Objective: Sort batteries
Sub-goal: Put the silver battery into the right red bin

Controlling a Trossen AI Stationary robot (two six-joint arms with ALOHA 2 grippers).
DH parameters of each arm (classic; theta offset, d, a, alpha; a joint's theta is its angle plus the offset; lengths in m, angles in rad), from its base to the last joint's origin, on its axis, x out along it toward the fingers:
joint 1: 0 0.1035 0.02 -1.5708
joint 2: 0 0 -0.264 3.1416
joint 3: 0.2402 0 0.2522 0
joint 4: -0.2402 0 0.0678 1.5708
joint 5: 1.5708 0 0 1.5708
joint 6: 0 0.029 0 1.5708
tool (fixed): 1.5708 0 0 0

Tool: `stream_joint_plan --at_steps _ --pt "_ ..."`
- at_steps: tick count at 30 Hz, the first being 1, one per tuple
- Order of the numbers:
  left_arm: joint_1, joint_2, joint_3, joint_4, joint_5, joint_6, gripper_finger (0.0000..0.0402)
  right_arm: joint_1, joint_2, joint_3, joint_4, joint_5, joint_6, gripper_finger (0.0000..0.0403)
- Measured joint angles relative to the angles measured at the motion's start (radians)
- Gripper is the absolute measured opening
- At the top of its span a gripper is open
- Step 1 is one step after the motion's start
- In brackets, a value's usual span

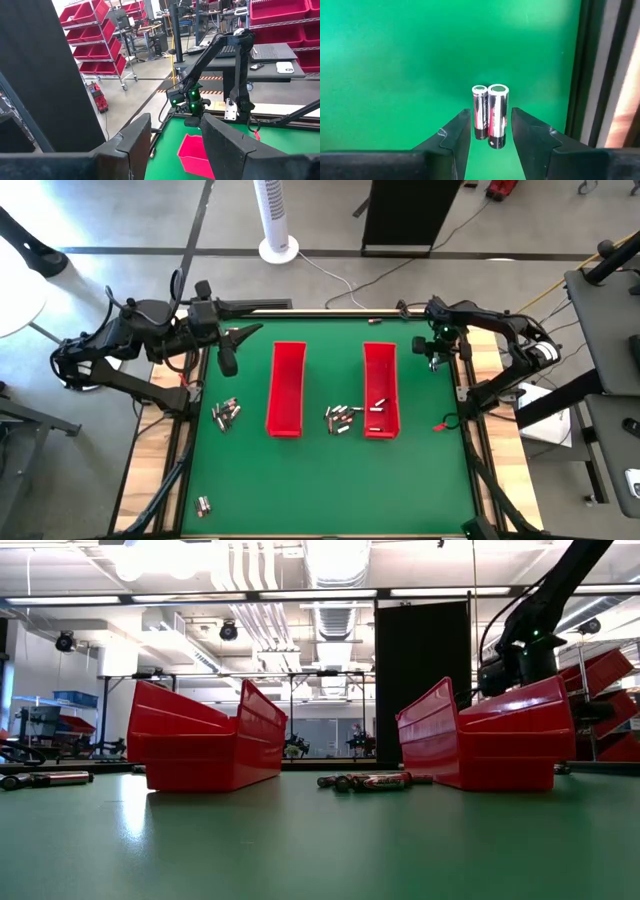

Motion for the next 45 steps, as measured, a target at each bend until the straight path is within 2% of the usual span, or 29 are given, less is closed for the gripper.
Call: stream_joint_plan --at_steps 5,10,20,29,34,45 --pt "0.000 0.000 0.000 0.004 0.000 0.000 0.0155 -0.001 -0.089 -0.001 -0.010 0.011 0.023 0.0129" --pt "0.000 0.000 0.000 0.006 0.000 0.000 0.0155 -0.007 -0.124 -0.033 -0.011 0.082 0.025 0.0120" --pt "0.000 -0.002 0.000 0.005 0.000 -0.003 0.0155 -0.007 -0.101 -0.101 0.021 0.061 0.040 0.0119" --pt "0.000 -0.002 0.000 0.020 0.000 -0.003 0.0155 0.010 -0.201 -0.097 0.029 0.031 0.043 0.0118" --pt "0.000 0.003 0.000 0.049 0.000 0.015 0.0155 0.011 -0.186 -0.103 0.090 0.010 0.068 0.0122" --pt "0.000 0.003 0.000 0.051 0.001 -0.011 0.0155 0.013 -0.101 -0.124 0.183 -0.020 0.092 0.0168"
